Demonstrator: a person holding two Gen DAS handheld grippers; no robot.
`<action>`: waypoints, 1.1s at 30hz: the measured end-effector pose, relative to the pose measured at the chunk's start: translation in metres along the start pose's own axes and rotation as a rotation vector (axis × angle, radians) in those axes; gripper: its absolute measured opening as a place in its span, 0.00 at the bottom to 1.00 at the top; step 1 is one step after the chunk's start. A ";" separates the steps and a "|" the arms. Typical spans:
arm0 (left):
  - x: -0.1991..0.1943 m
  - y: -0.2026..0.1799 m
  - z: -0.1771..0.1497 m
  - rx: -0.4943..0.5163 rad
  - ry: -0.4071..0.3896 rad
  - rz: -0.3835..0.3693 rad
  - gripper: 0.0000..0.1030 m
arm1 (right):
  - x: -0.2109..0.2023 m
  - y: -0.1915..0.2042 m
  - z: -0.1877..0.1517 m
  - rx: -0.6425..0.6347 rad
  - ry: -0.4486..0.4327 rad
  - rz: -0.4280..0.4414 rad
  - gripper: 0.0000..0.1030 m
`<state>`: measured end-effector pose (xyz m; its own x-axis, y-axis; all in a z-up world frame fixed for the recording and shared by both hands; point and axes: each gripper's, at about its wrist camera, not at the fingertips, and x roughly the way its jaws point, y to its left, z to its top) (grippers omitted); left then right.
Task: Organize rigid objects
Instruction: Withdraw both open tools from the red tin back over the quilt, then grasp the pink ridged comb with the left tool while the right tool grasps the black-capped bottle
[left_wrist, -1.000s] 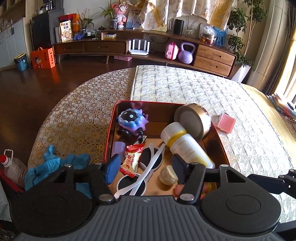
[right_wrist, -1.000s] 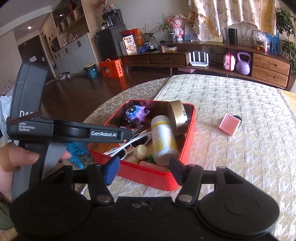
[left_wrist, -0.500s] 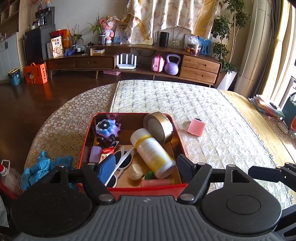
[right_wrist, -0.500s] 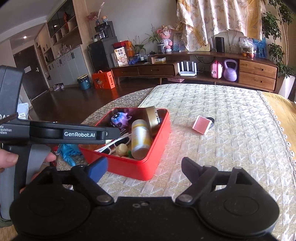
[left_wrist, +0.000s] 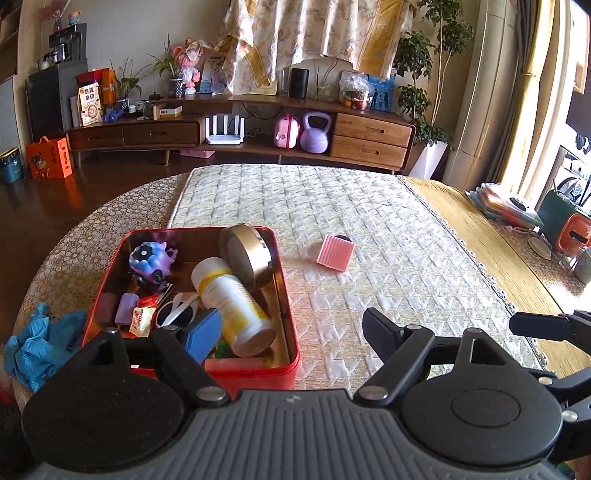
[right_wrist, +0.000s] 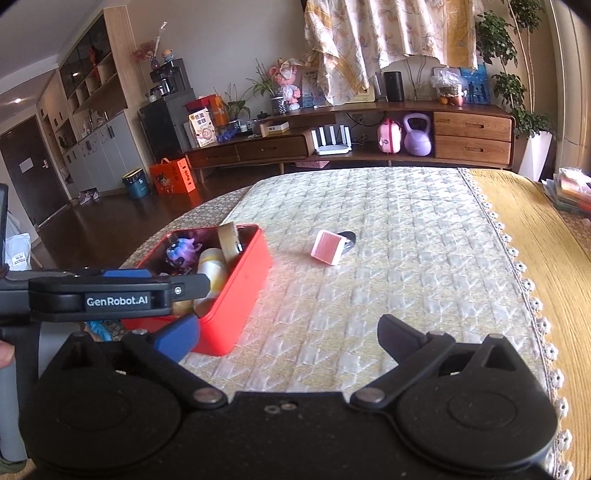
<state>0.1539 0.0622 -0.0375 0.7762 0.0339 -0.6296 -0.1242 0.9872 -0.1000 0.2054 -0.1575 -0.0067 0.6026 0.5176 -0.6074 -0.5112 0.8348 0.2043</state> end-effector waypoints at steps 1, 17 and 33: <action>0.002 -0.002 0.000 0.001 0.000 -0.002 0.81 | 0.000 -0.006 -0.001 0.004 0.002 -0.009 1.00; 0.076 -0.059 0.030 0.150 0.120 -0.085 0.81 | 0.019 -0.083 0.029 0.025 0.055 -0.084 1.00; 0.174 -0.054 0.068 0.153 0.261 -0.110 0.81 | 0.089 -0.119 0.081 -0.030 0.133 -0.078 1.00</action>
<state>0.3379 0.0251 -0.0891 0.5923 -0.0957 -0.8000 0.0609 0.9954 -0.0740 0.3691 -0.1960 -0.0229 0.5558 0.4203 -0.7172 -0.4852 0.8646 0.1306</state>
